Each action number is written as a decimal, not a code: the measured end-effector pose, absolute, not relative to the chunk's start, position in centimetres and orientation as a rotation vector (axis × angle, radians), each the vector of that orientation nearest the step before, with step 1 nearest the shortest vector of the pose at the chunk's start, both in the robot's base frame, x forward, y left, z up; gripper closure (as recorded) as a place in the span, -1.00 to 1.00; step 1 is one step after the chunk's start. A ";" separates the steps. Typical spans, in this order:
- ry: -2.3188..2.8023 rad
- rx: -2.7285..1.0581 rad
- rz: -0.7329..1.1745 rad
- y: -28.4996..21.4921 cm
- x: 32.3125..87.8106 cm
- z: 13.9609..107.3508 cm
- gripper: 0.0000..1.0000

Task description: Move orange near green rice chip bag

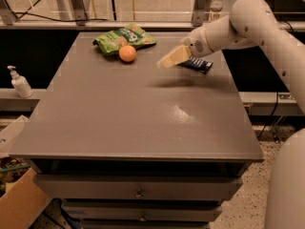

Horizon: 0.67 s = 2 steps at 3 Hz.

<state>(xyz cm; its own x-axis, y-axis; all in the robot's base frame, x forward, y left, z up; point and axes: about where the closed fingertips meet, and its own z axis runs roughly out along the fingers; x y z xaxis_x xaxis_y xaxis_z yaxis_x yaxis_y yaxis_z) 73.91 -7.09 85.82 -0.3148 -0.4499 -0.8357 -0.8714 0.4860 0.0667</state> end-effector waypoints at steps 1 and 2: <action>1.866 -1.058 0.741 -10.2 72.5 86.5 -1.00; 1.814 -1.009 0.806 -12.8 71.3 86.4 -1.00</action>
Offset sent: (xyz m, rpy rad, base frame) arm -0.0413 -0.0987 0.0078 0.2669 -0.0492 0.0042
